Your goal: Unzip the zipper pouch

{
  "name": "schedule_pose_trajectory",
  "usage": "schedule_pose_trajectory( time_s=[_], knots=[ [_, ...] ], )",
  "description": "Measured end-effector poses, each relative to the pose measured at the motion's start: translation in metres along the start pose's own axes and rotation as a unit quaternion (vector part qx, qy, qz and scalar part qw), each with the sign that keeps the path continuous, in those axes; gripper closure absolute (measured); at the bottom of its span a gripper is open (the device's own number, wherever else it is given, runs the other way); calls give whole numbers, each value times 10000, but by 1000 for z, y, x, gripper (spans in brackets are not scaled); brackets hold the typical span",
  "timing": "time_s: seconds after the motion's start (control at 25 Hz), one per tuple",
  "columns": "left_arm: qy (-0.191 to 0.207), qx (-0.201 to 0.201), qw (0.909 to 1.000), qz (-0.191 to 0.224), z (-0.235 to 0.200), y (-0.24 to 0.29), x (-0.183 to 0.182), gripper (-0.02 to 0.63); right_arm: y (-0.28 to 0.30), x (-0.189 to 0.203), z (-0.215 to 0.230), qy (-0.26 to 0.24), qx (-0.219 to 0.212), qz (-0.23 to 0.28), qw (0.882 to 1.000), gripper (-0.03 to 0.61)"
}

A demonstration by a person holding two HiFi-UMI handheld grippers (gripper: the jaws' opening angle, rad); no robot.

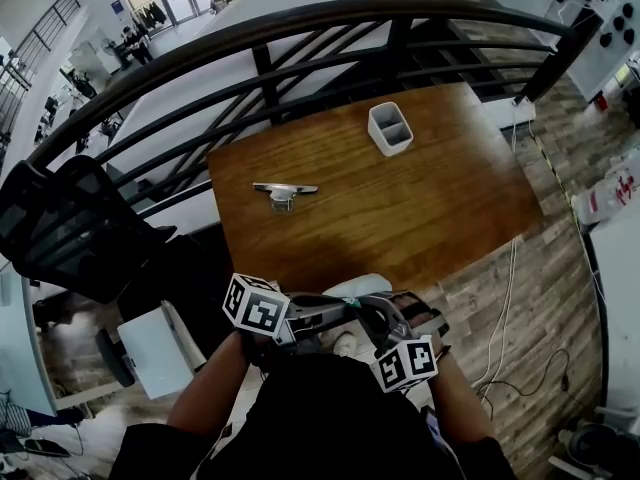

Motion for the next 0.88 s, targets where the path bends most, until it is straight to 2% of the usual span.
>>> schedule_pose_trajectory(
  time_s=[0.2, 0.32, 0.48, 0.52, 0.64, 0.88],
  knots=[
    [45, -135, 9999, 72, -2, -7, -1, 577, 1, 0, 2, 15, 6, 35, 10000, 575],
    [-47, -62, 9997, 211, -2, -11, -1, 531, -2, -1, 5, 5, 46, 25, 10000, 575],
    [-209, 84, 9991, 366, -5, -9, 2, 508, 1, -3, 7, -62, 89, -23, 9999, 575],
    [-218, 94, 9991, 355, -6, -7, 3, 483, 2, -4, 5, -151, 63, -38, 9999, 575],
    [-141, 3, 9996, 249, -7, -3, 2, 421, 8, -5, 1, -456, -32, -52, 9989, 575],
    [-140, -235, 9993, 258, -12, -4, -5, 390, 17, -12, -4, -640, -164, 68, 9978, 575]
  ],
)
Point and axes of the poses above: the fingertips, and each gripper's own axes: y forward along the fingers, z to its right, x out of its underside, the point moved 7 cm from there along -y, backward along the fingers, and after that the axes turned 13 degrees about x, right-handed, at the moved point
